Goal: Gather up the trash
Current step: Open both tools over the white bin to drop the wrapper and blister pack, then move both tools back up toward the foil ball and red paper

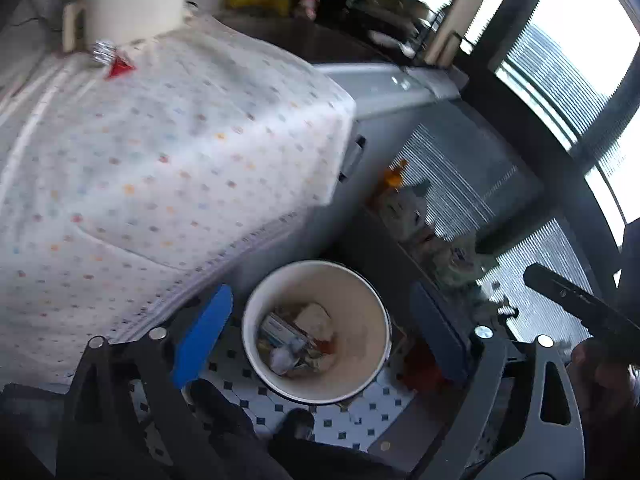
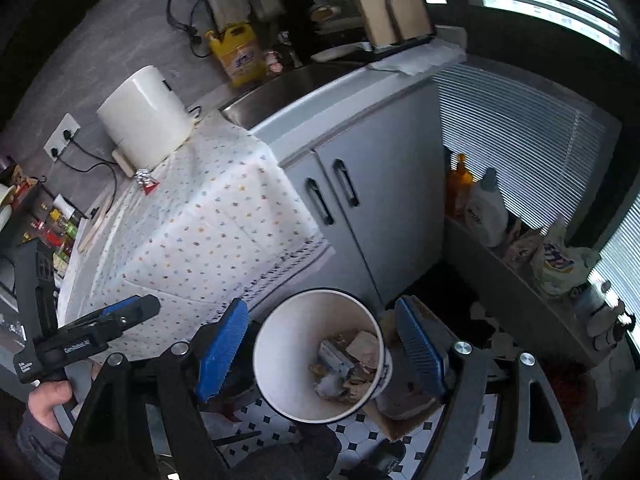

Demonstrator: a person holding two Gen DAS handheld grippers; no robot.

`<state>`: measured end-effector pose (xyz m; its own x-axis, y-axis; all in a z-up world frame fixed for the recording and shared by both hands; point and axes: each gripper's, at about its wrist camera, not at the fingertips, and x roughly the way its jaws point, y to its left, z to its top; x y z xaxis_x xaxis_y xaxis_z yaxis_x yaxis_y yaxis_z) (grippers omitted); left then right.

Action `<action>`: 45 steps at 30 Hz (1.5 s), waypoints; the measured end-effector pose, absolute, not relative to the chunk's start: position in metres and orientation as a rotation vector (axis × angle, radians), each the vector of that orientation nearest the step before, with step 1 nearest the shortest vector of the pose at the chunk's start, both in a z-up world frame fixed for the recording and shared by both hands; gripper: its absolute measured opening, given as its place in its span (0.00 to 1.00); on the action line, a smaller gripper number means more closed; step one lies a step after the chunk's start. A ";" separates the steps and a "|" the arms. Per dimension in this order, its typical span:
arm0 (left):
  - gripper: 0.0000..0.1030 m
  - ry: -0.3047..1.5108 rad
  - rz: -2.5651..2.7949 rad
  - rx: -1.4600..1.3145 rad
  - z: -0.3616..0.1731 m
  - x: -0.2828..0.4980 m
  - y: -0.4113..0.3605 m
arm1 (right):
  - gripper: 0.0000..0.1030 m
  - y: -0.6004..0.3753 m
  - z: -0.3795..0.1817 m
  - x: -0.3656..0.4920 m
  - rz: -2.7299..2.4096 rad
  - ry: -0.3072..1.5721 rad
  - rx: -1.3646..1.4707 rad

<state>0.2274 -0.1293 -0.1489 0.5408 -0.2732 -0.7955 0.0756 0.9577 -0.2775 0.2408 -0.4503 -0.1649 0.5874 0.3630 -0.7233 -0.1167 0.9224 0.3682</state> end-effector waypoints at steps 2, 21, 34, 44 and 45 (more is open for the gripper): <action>0.91 0.957 -0.187 -0.229 -0.141 0.225 -0.119 | 0.73 -0.441 -0.161 0.246 0.308 0.898 0.288; 0.94 0.760 0.149 -0.274 -0.063 0.204 -0.016 | 0.92 -0.337 -0.104 0.286 0.496 0.819 0.179; 0.94 0.663 0.138 -0.295 -0.041 0.236 0.038 | 0.92 -0.267 -0.071 0.331 0.467 0.739 0.158; 0.94 0.658 0.102 -0.261 -0.037 0.276 0.105 | 0.92 -0.190 -0.065 0.377 0.441 0.696 0.125; 0.94 0.653 0.103 -0.258 -0.037 0.279 0.115 | 0.92 -0.182 -0.065 0.382 0.440 0.696 0.123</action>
<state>0.2788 0.1151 -0.0374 0.7902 0.0142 -0.6127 -0.1757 0.9630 -0.2043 0.3818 -0.1824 -0.0654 0.6800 0.4316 -0.5927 -0.3508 0.9014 0.2540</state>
